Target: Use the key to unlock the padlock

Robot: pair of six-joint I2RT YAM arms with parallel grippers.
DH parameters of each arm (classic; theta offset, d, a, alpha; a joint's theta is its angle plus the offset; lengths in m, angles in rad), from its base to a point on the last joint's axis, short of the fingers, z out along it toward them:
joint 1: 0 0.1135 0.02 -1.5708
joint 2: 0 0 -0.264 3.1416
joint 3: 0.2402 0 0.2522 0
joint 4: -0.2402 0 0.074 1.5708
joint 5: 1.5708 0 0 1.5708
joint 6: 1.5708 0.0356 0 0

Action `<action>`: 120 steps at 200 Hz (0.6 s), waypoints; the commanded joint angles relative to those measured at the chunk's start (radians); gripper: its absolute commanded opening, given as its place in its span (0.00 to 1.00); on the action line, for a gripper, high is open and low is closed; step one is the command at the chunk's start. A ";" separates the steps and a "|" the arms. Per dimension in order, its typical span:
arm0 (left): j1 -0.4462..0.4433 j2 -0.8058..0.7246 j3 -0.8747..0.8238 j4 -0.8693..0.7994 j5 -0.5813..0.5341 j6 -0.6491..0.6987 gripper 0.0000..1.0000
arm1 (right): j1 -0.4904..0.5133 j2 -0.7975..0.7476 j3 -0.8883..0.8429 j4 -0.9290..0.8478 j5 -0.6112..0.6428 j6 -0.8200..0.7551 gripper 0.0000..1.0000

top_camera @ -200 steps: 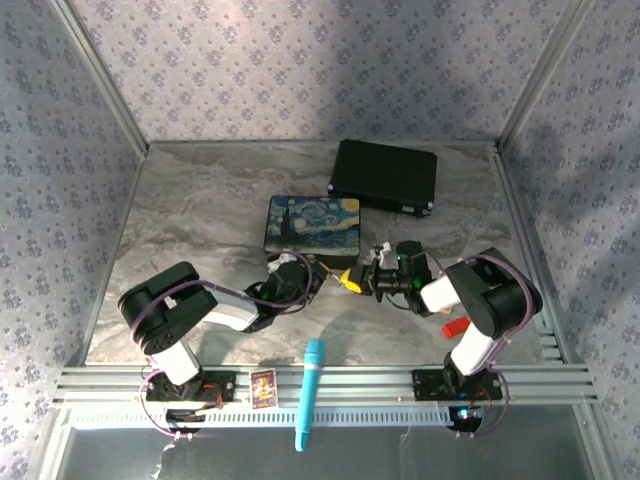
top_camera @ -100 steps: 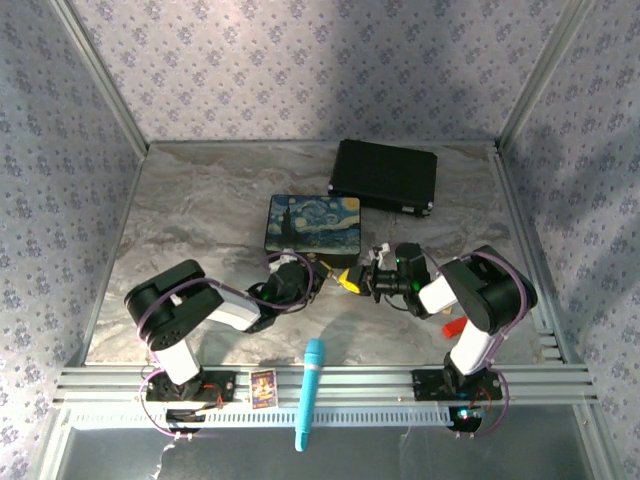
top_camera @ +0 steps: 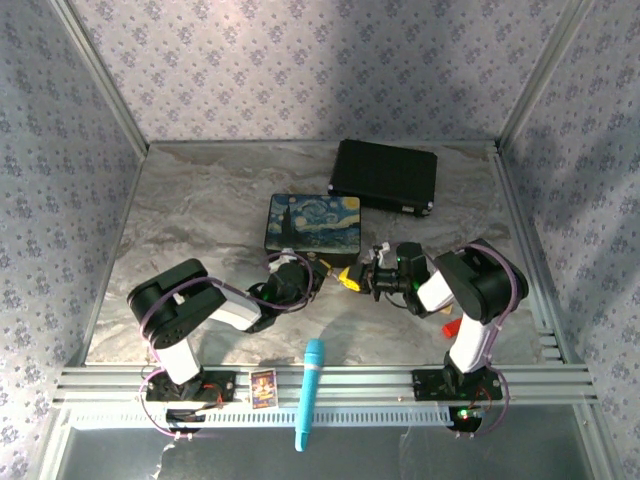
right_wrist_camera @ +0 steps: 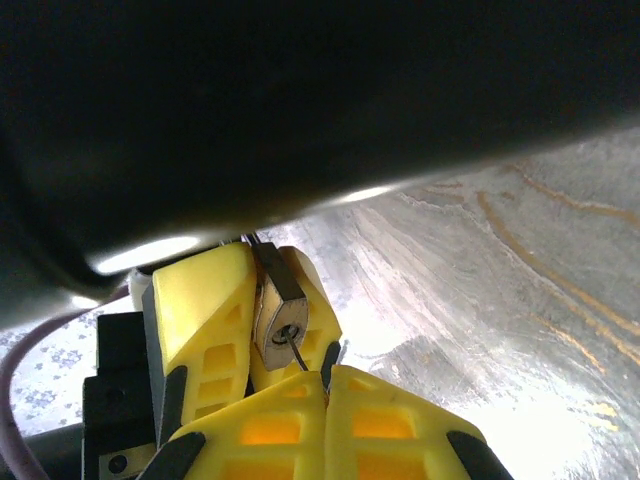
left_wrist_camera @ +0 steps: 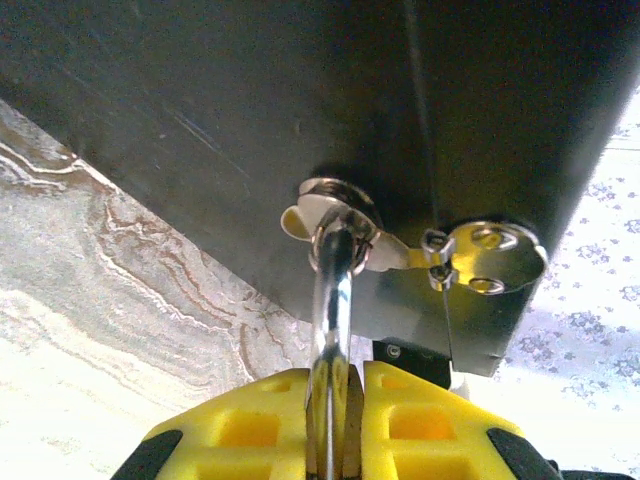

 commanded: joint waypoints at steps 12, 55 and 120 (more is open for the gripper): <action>-0.040 0.019 0.020 0.208 0.089 -0.011 0.00 | -0.011 0.036 0.058 0.061 -0.011 0.034 0.00; -0.045 0.025 0.027 0.210 0.092 -0.003 0.00 | -0.003 0.041 0.078 0.048 -0.023 0.042 0.00; -0.054 0.039 0.060 0.147 0.080 -0.009 0.00 | 0.033 0.031 0.057 0.056 0.023 0.055 0.00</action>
